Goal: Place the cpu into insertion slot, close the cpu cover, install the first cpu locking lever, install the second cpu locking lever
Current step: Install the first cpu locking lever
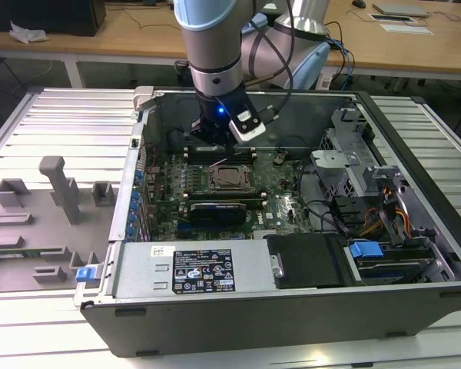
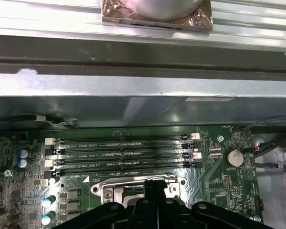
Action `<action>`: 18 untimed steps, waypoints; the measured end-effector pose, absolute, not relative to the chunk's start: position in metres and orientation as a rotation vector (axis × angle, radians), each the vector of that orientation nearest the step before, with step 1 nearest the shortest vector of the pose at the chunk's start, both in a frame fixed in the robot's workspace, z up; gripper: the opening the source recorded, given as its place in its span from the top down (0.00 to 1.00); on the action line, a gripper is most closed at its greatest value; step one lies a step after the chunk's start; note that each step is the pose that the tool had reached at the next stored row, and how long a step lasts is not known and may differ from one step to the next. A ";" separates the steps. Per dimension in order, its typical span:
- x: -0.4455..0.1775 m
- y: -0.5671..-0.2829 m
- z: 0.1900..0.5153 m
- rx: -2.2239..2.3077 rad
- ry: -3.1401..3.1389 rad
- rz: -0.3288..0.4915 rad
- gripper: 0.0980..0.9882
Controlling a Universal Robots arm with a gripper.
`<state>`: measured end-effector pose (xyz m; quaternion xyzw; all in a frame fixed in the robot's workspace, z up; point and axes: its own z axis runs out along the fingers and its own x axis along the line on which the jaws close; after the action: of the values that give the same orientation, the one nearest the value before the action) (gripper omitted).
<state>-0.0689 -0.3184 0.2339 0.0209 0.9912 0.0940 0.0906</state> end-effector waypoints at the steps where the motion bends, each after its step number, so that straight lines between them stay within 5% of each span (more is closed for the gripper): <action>1: -0.069 -0.317 0.233 0.072 2.946 0.279 0.99; 18: -0.064 -0.303 0.217 0.146 2.939 0.271 0.99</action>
<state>-0.0636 -0.3029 0.2167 0.0492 0.9902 0.0914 0.0932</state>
